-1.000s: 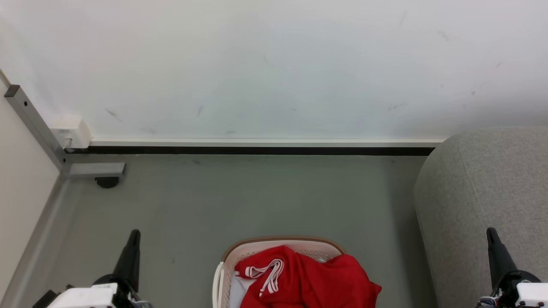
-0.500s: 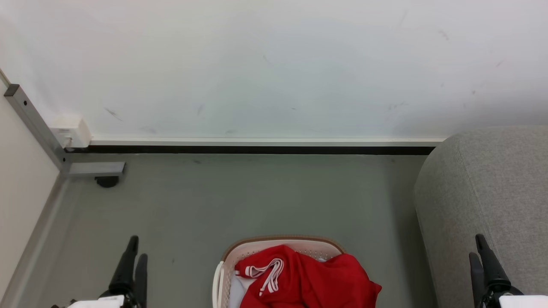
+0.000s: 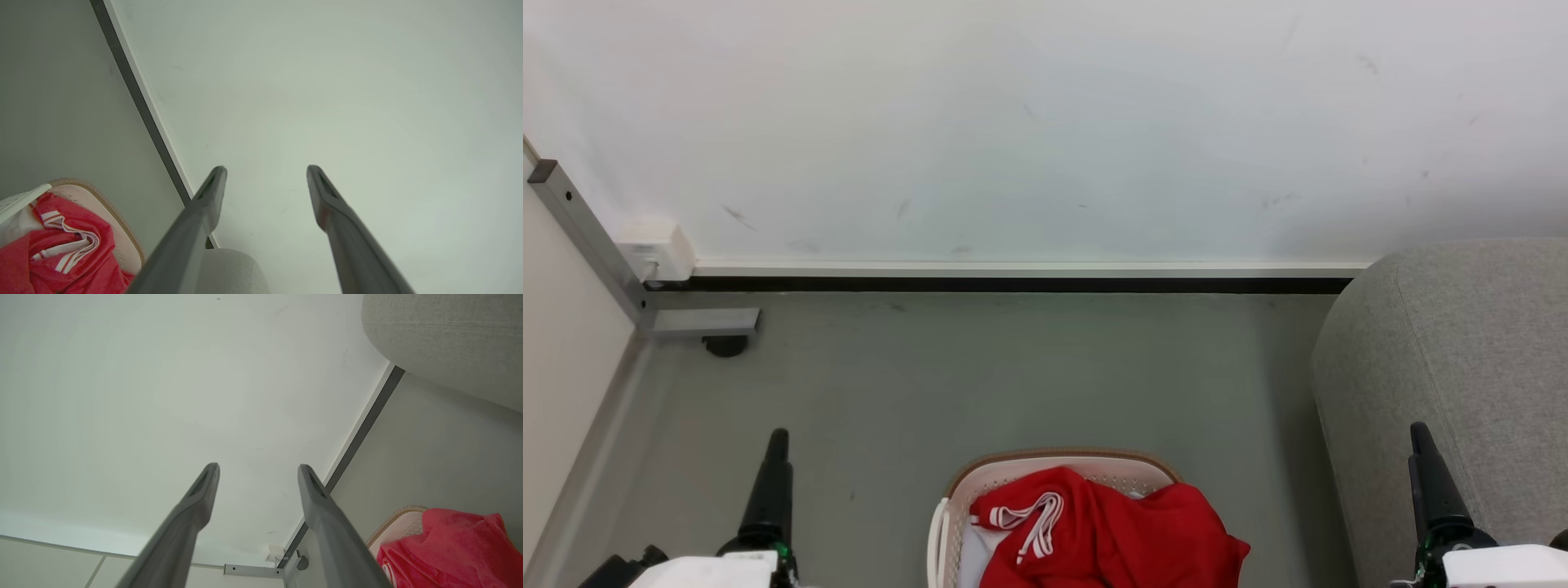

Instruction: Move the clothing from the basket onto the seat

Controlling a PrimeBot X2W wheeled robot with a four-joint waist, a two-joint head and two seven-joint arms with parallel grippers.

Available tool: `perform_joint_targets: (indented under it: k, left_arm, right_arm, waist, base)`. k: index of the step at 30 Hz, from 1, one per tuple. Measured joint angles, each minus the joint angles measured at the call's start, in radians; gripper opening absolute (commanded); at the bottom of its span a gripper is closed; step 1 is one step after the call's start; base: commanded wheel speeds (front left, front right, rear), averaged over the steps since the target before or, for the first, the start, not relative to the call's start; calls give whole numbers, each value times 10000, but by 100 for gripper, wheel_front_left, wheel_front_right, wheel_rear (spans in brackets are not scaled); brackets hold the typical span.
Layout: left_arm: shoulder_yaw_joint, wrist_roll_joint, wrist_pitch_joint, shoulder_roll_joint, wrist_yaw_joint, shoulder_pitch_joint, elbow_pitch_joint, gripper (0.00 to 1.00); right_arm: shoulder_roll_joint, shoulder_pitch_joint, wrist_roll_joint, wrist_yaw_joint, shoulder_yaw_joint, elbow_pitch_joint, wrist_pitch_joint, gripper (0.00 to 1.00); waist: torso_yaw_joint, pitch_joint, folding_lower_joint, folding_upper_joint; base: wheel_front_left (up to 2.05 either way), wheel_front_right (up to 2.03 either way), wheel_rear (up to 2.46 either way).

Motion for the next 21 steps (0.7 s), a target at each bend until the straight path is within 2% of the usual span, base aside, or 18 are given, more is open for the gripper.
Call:
perform_joint_targets:
  k: [12,21]
  left_arm:
    - [-176,2706,-437,10,-2,-2,-426,100]
    - [-389,4719,-777,19,171,-1,-731,100]
  right_arm:
    - [-59,-95,-1789,0,596,-299,-451,100]
    - [-109,-116,-3685,0,702,-276,-784,100]
  waist:
    - [-37,9,0,0]
    - [-60,20,0,0]
  base:
    - [0,0,0]
    - [0,0,0]
